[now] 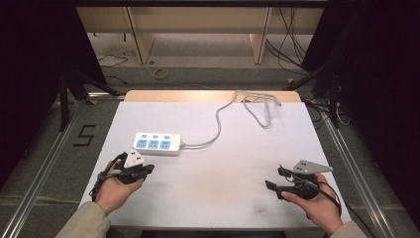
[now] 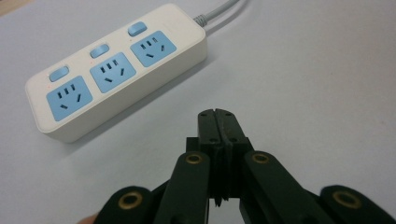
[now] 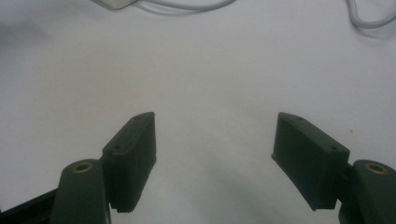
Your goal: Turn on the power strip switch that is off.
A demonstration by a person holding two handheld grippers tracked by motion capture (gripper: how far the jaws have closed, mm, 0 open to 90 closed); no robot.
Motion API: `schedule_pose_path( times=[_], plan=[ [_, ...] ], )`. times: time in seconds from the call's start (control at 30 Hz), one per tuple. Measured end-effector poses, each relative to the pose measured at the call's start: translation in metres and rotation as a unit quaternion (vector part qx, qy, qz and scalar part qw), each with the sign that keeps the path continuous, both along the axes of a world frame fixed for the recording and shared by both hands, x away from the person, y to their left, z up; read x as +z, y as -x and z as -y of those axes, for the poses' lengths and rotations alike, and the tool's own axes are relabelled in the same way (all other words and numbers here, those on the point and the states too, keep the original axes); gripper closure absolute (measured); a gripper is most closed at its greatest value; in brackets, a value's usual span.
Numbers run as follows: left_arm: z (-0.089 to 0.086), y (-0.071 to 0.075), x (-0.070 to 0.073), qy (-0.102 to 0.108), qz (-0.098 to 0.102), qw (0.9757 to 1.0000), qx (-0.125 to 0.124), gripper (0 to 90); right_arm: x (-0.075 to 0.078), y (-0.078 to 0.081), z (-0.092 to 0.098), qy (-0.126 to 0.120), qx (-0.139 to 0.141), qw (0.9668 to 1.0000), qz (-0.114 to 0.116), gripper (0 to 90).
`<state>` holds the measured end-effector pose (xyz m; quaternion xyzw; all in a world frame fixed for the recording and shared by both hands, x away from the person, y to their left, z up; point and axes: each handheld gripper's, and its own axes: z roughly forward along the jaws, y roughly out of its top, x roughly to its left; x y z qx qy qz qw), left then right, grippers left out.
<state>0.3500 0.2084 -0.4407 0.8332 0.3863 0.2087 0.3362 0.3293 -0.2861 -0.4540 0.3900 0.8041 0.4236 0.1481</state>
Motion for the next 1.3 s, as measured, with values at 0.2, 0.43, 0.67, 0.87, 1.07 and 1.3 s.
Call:
schedule_pose_path(
  times=[0.2,0.43,0.67,0.87,1.07,1.3],
  plan=[
    [0.001,-0.007,0.001,-0.005,0.000,1.0000,0.004,89.8,0.000,-0.001,0.000,0.002,0.001,1.0000,-0.001,30.1],
    [-0.002,-0.016,0.004,-0.004,-0.010,0.9999,0.011,89.9,-0.001,-0.001,0.000,0.004,0.001,1.0000,-0.001,30.0],
    [-0.005,-0.021,0.007,-0.001,-0.010,0.9997,0.020,89.9,-0.001,-0.001,0.000,0.005,0.001,1.0000,-0.001,29.9],
    [-0.007,-0.027,0.010,-0.005,-0.007,0.9997,0.022,89.9,-0.001,-0.001,0.000,0.005,0.002,1.0000,-0.002,29.9],
    [-0.008,-0.032,0.012,-0.005,-0.008,0.9996,0.026,89.9,-0.001,-0.001,0.000,0.005,0.002,1.0000,-0.002,29.9],
    [-0.007,-0.037,0.015,-0.009,-0.010,0.9994,0.033,89.9,-0.002,-0.001,0.000,0.006,0.004,1.0000,-0.003,29.9]
  ],
)
